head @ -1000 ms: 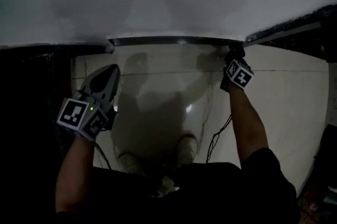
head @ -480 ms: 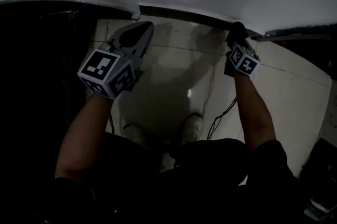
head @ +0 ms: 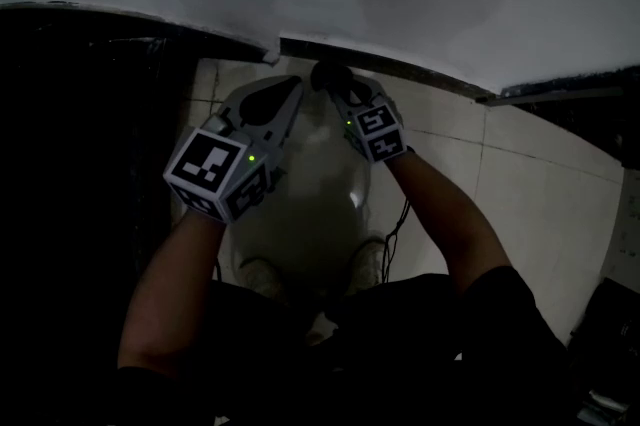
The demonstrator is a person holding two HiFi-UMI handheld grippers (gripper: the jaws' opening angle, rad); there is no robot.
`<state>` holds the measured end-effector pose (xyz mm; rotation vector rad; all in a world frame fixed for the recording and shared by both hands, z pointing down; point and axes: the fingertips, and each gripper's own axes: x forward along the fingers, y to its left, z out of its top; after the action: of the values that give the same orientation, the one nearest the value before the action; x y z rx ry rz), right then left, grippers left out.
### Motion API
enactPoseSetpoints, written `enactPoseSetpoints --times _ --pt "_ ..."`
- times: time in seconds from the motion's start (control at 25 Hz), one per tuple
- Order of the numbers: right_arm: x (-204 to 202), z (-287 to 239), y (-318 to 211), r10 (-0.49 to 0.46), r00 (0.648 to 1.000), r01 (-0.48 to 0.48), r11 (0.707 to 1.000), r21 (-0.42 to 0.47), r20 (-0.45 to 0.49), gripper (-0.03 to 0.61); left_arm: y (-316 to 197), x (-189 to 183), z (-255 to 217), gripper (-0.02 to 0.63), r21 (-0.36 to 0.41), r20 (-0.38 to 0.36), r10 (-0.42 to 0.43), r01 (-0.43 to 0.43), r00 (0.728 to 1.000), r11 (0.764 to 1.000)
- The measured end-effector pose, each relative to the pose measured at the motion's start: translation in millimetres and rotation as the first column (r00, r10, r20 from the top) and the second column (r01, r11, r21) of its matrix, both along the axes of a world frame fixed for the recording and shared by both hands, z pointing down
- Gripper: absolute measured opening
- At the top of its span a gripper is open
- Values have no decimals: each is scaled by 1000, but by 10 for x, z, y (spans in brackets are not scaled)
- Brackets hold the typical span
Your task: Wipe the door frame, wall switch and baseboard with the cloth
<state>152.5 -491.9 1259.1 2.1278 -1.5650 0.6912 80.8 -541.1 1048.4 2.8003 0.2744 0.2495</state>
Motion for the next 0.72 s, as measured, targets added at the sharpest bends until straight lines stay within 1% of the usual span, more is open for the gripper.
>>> enactPoseSetpoints --times 0.08,0.2,0.28,0.36,0.48,0.6,0.72 --pt "-122 11 -314 -62 998 62 998 0 -21 83 -48 -59 -1 -8 25 1 -3 3 1000 1000" --pt "-159 38 -647 -73 997 73 997 17 -32 83 -142 -168 67 -8 -5 16 -38 38 999 999" --pt "-100 71 -770 -36 999 37 999 23 -27 83 -172 -221 85 -8 18 22 -46 45 999 999" --pt "-5 101 -828 27 1000 -27 999 29 -4 83 -159 -265 38 -8 44 17 -36 35 999 998" --pt "140 147 -807 105 994 -105 994 31 26 83 -109 -293 -21 -8 57 15 -11 10 1000 998" --pt "204 239 -608 144 989 -144 989 12 36 83 -26 -293 0 -8 83 9 11 -11 1000 997" --pt "281 323 -413 158 987 -158 987 -7 28 83 19 -265 8 -8 69 10 25 -25 1000 997"
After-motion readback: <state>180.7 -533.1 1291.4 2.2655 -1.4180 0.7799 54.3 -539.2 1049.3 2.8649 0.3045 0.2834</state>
